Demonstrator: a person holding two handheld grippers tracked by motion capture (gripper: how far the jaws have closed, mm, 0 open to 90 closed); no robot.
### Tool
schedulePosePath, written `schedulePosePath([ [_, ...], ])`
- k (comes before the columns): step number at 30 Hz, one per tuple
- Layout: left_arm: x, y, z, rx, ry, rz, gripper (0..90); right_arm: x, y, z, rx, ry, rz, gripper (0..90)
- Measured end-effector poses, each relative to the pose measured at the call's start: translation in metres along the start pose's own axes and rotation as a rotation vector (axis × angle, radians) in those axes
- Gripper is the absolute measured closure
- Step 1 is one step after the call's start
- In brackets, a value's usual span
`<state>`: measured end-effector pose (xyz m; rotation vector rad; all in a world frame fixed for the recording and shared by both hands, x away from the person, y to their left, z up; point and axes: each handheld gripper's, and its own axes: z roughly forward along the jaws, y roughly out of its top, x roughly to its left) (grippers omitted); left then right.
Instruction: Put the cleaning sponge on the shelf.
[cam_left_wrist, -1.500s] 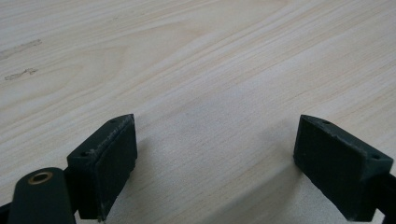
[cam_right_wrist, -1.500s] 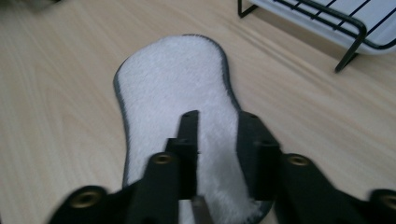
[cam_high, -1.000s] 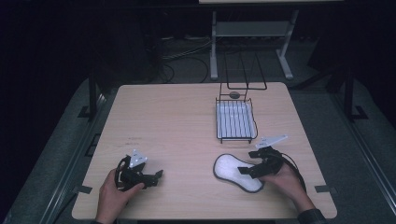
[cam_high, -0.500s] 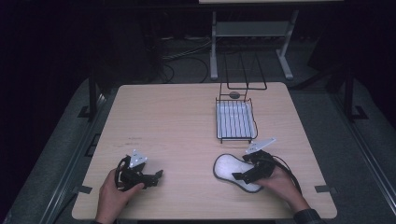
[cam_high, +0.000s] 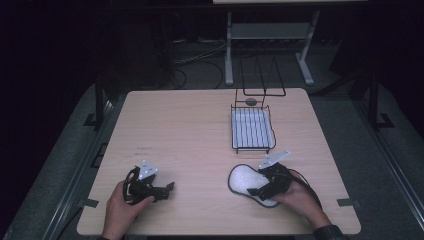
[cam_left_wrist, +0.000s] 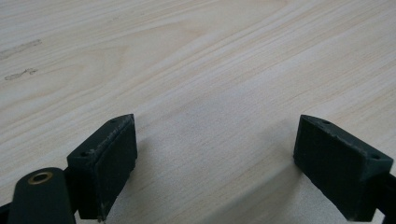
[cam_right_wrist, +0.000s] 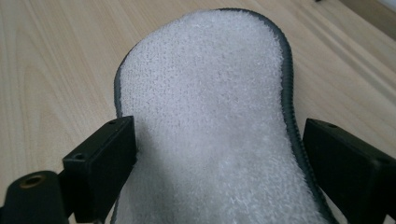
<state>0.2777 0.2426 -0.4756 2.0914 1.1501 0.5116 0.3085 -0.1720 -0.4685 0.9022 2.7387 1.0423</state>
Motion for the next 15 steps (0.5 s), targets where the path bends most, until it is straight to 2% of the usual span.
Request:
schedulePosePath([
  [4,0.0001,0.0000,-0.0001,0.002,0.000,0.002,12.7,0.0016,0.0019,0.0001,0.019,-0.007,0.001,11.9],
  [15,0.0001,0.0000,-0.0001,0.001,0.000,0.001,12.7,0.0012,0.0014,-0.0031,0.016,0.006,0.009,19.2],
])
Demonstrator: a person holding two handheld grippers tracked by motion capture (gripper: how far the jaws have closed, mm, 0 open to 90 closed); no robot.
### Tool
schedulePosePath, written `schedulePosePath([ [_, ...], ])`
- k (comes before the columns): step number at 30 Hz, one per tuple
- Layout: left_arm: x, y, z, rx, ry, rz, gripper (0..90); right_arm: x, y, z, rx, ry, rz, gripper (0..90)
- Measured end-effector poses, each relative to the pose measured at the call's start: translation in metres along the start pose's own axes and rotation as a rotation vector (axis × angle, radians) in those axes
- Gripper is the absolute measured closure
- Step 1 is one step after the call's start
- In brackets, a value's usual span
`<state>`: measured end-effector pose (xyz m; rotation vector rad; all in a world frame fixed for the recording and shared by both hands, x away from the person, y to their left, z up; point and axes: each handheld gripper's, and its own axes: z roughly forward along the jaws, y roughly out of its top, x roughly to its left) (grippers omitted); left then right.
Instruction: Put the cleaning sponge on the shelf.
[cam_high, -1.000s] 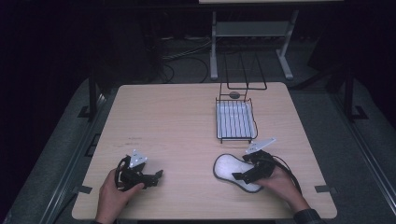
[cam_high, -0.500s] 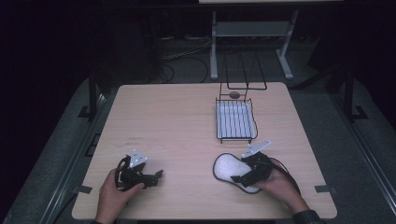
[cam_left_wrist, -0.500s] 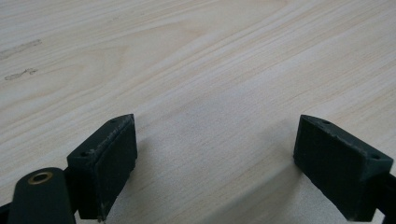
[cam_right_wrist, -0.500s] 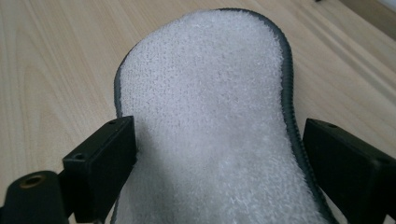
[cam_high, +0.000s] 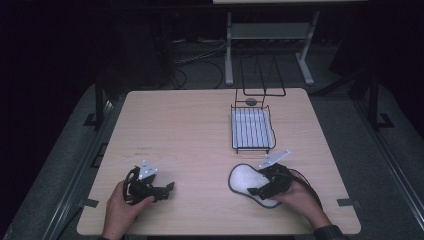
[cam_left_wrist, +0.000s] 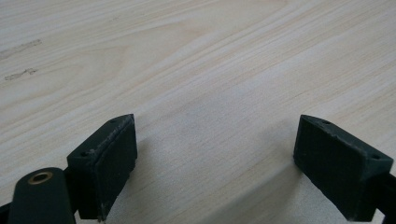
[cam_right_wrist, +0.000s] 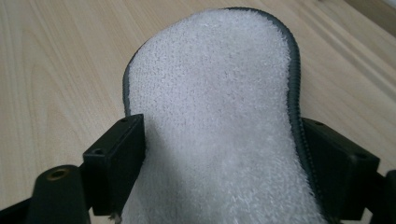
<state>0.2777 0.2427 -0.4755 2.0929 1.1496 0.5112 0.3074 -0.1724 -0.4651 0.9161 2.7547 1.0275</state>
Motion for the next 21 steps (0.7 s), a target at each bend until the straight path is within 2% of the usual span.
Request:
schedulePosePath([
  [6,0.000,0.000,0.000,0.000,0.000,0.000,12.7,-0.002,-0.001,-0.002,0.000,0.009,0.018,22.4],
  [11,0.000,0.000,0.000,0.000,0.000,0.000,12.7,-0.004,-0.001,-0.009,-0.023,0.007,0.019,31.6],
  [17,0.000,0.000,0.000,0.000,0.000,0.000,12.7,-0.005,-0.001,-0.014,-0.035,-0.001,0.015,38.0],
  [21,0.000,0.000,0.000,0.000,0.000,0.000,12.7,-0.006,-0.001,-0.018,-0.048,-0.002,0.030,44.0],
])
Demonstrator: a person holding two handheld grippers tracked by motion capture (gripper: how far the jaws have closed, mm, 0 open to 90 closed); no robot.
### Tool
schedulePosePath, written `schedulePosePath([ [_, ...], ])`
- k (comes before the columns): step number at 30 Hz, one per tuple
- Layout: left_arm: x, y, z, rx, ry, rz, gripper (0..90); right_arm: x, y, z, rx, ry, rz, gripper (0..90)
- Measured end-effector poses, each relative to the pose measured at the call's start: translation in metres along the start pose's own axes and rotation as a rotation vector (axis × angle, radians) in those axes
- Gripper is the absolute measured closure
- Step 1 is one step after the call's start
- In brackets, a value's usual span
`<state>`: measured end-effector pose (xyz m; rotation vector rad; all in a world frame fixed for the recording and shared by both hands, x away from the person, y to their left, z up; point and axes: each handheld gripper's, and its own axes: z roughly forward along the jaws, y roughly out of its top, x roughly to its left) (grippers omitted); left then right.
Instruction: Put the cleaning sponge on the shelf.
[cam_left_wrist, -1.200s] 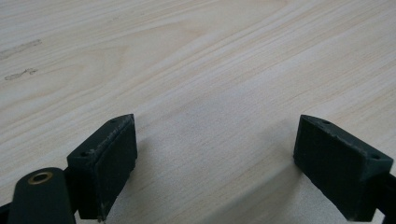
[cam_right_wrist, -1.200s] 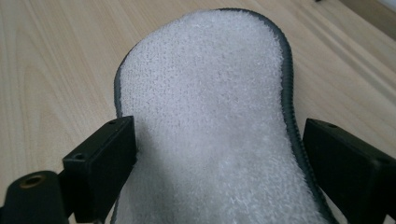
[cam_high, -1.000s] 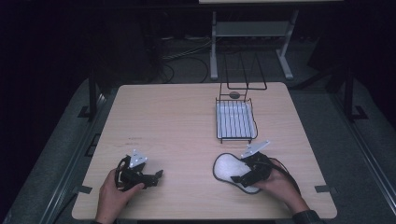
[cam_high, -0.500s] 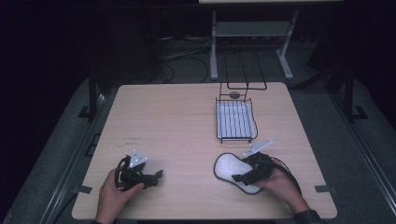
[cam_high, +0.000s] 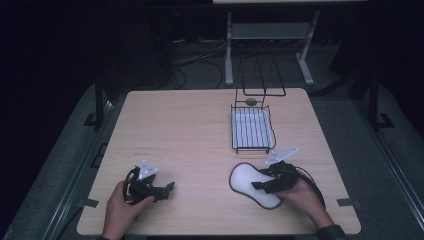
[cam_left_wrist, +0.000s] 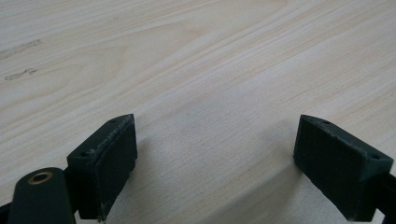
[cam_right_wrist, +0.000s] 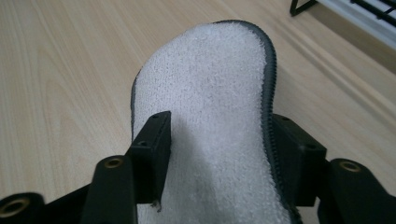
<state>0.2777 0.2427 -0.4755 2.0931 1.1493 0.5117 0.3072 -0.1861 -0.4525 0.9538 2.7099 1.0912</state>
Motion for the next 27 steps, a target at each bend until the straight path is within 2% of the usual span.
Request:
schedulePosePath([
  [11,0.000,0.000,0.000,0.001,0.000,0.001,12.7,-0.008,-0.002,-0.014,-0.067,0.043,0.049,61.5],
  [18,0.000,0.000,0.000,0.001,0.000,0.001,12.7,-0.010,-0.003,-0.022,-0.108,0.060,0.059,68.1],
  [27,0.000,0.000,0.000,0.001,0.000,0.001,12.7,-0.011,-0.003,-0.035,-0.168,0.056,0.070,75.6],
])
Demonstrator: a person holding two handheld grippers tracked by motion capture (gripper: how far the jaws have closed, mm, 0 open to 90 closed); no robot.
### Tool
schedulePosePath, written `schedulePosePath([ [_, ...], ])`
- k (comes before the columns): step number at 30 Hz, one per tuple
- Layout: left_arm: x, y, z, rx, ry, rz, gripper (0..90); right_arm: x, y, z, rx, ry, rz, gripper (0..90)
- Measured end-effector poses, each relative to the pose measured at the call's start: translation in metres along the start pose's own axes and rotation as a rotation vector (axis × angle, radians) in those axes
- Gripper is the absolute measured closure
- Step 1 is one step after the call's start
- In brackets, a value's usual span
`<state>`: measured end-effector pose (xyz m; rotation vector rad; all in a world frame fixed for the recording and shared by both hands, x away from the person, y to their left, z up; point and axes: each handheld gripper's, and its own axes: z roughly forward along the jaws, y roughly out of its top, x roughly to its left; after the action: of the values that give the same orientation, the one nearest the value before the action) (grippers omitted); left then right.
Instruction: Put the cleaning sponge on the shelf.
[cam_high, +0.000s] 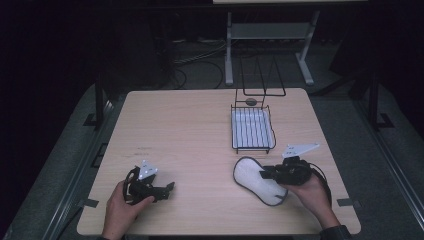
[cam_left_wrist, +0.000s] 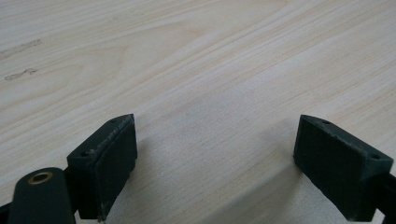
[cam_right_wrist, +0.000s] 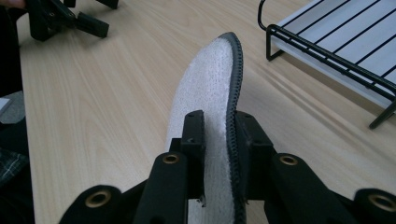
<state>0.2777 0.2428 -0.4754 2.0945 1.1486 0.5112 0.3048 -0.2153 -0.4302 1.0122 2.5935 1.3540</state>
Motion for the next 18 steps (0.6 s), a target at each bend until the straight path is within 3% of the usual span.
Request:
schedulePosePath([
  [9,0.000,0.000,0.000,0.000,0.000,-0.001,12.7,0.002,0.001,-0.006,-0.029,0.001,-0.005,81.5],
  [18,0.000,0.000,0.000,-0.002,0.000,-0.002,12.7,0.002,0.001,-0.012,-0.055,0.006,0.002,81.8],
])
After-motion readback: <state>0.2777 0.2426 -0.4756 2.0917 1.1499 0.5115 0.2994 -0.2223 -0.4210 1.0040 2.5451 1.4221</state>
